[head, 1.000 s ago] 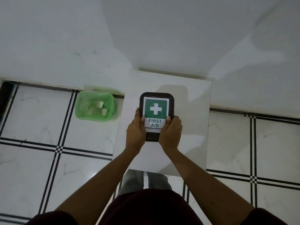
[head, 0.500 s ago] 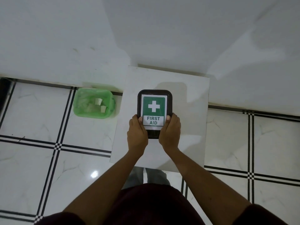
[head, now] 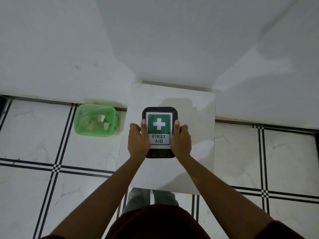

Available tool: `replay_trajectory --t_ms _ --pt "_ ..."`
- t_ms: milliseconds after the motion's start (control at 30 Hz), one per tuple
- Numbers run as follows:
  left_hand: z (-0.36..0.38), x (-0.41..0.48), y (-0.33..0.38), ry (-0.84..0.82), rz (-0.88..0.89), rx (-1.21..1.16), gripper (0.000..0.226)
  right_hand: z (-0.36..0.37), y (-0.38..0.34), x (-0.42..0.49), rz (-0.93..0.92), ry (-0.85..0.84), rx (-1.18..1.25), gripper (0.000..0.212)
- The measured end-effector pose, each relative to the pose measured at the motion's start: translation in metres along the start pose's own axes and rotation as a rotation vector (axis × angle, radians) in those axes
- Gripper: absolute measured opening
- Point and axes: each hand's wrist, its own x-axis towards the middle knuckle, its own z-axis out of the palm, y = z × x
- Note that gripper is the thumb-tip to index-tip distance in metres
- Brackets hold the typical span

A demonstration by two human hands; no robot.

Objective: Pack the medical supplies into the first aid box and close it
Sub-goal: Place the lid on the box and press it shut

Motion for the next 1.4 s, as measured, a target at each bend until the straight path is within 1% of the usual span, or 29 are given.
replay_trajectory --t_ms 67,133,200,300,467,533,567,600,633,667,733,767,800,1033,1200,1400 --pt "0.004 0.01 0.013 0.012 -0.103 -0.063 0.052 0.003 -0.008 0.006 0.048 0.02 0.095 0.051" --pt "0.008 0.013 0.016 0.025 -0.133 -0.067 0.055 0.006 -0.008 0.006 0.029 0.04 0.149 0.05" --pt "0.011 0.013 0.011 0.042 -0.1 -0.087 0.059 0.008 -0.005 0.005 -0.005 0.05 0.169 0.049" --pt "0.013 0.014 0.006 0.061 -0.043 -0.065 0.058 0.01 -0.003 0.009 -0.01 0.047 0.147 0.049" --pt "0.015 0.015 0.005 0.113 -0.043 -0.014 0.053 0.01 -0.005 0.013 -0.011 0.055 0.06 0.045" --pt "0.014 0.015 0.007 0.136 0.015 -0.004 0.046 0.01 -0.008 0.011 -0.032 0.068 0.029 0.043" --pt "0.014 0.015 0.008 0.137 0.064 0.022 0.039 0.01 -0.01 0.01 -0.082 0.102 -0.034 0.039" --pt "0.015 0.015 0.008 0.115 0.128 0.066 0.035 0.011 -0.01 0.008 -0.171 0.156 -0.118 0.033" --pt "0.015 0.014 0.009 0.076 0.22 0.137 0.039 0.012 -0.008 0.007 -0.277 0.188 -0.194 0.029" --pt "0.016 0.014 0.009 0.027 0.331 0.227 0.046 0.013 -0.008 0.006 -0.381 0.177 -0.266 0.036" --pt "0.017 0.015 0.009 -0.084 0.495 0.38 0.055 0.016 -0.005 0.008 -0.577 0.082 -0.402 0.063" --pt "0.018 0.016 0.008 -0.126 0.522 0.415 0.057 0.016 -0.004 0.009 -0.643 0.045 -0.448 0.069" --pt "0.018 0.017 0.007 -0.15 0.525 0.426 0.059 0.016 -0.004 0.01 -0.679 0.017 -0.477 0.07" --pt "0.021 0.021 0.001 -0.213 0.584 0.514 0.068 0.015 0.0 0.016 -0.717 -0.038 -0.539 0.072" --pt "0.019 0.022 -0.001 -0.223 0.596 0.45 0.075 0.017 0.002 0.018 -0.729 -0.038 -0.549 0.07" --pt "0.019 0.022 0.006 -0.239 0.569 0.348 0.081 0.019 0.001 0.023 -0.75 -0.024 -0.556 0.073"
